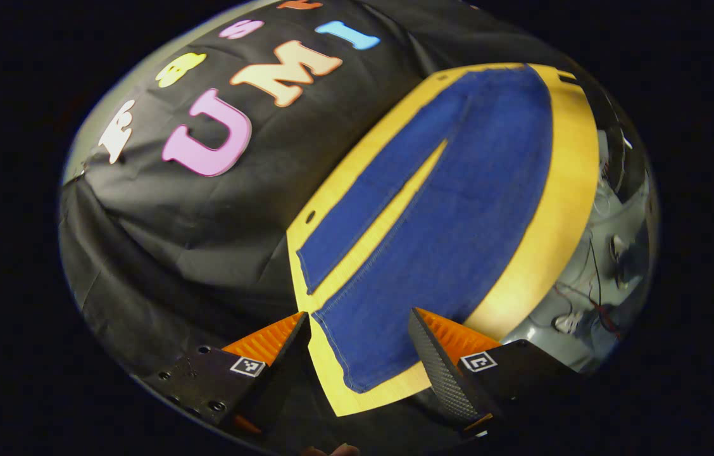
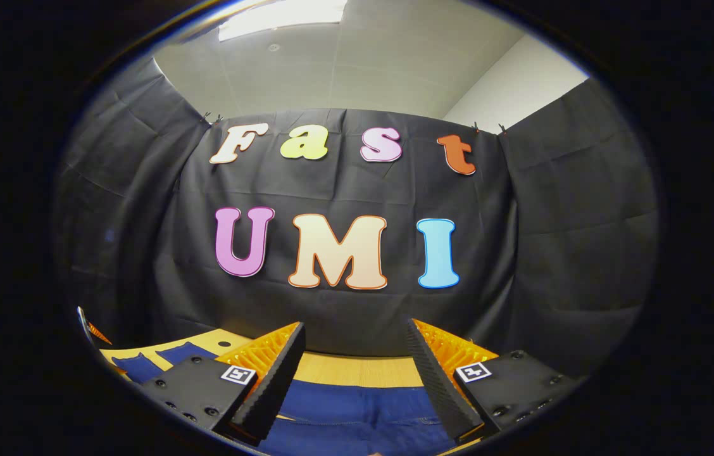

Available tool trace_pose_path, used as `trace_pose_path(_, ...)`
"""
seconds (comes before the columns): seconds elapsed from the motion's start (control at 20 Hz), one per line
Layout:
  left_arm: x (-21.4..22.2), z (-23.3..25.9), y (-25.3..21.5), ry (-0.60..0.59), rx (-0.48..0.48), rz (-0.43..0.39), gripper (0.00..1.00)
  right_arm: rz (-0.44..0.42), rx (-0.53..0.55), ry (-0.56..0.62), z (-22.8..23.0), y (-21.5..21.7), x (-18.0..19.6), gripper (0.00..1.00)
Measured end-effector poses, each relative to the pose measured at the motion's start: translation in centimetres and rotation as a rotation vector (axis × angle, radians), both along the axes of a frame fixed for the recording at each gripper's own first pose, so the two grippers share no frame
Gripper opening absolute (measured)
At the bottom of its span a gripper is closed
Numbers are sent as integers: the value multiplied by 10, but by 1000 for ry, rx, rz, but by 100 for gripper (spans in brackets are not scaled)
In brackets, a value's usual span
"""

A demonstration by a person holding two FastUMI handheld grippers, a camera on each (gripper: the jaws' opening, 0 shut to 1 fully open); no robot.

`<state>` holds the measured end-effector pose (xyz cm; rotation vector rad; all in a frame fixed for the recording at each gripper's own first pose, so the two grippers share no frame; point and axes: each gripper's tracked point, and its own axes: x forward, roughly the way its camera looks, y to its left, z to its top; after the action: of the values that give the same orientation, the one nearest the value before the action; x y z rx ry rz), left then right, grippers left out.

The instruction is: Grasp the waist and the cuffs of the jeans and fold them to make the two legs overlap; first hold the waist and fold one-third of the jeans toward the cuffs, then hold the cuffs and fold the remaining one-third in the same direction to finish folding.

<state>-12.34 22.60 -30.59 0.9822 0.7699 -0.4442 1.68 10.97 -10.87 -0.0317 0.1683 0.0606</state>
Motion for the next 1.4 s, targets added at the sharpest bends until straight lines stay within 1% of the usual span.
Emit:
trace_pose_path(0.15,-16,-32,18,87,76,-67,95,-12,-33,7,-4,6,-2,98)
trace_pose_path(0.25,-21,-46,24,122,108,-110,96,-22,-59,16,-10,9,-2,98)
trace_pose_path(0.35,-22,-56,29,152,134,-149,95,-33,-70,22,-13,12,-10,98)
trace_pose_path(0.4,-17,-57,28,147,136,-181,100,-42,-75,23,-14,10,-14,98)
trace_pose_path(0.45,-16,-60,26,154,138,-197,94,-52,-81,24,-14,9,-17,98)
trace_pose_path(0.6,-4,-68,24,185,134,-231,89,-86,-95,30,-16,1,-24,98)
trace_pose_path(0.7,5,-74,21,207,137,-265,81,-110,-102,35,-18,-6,-25,99)
trace_pose_path(0.75,7,-77,20,226,141,-279,76,-121,-104,40,-19,-9,-26,98)
trace_pose_path(0.8,8,-80,17,243,148,-294,77,-132,-109,43,-19,-12,-28,99)
trace_pose_path(0.85,8,-83,18,264,152,-308,59,-143,-115,47,-19,-17,-29,98)
trace_pose_path(0.9,4,-86,17,306,145,-311,47,-153,-123,48,-19,-22,-32,98)
trace_pose_path(0.95,0,-89,17,330,131,-296,34,-160,-136,49,-18,-28,-34,100)
trace_pose_path(1.05,-2,-90,15,331,116,-258,10,-171,-179,59,-18,-45,-40,98)
trace_pose_path(1.1,-3,-90,13,326,110,-243,4,-166,-208,66,-19,-55,-42,98)
trace_pose_path(1.2,-1,-93,13,319,110,-231,0,-143,-295,95,-26,-79,-50,99)
trace_pose_path(1.4,-3,-93,15,321,125,-233,0,-69,-508,211,-68,-131,-68,100)
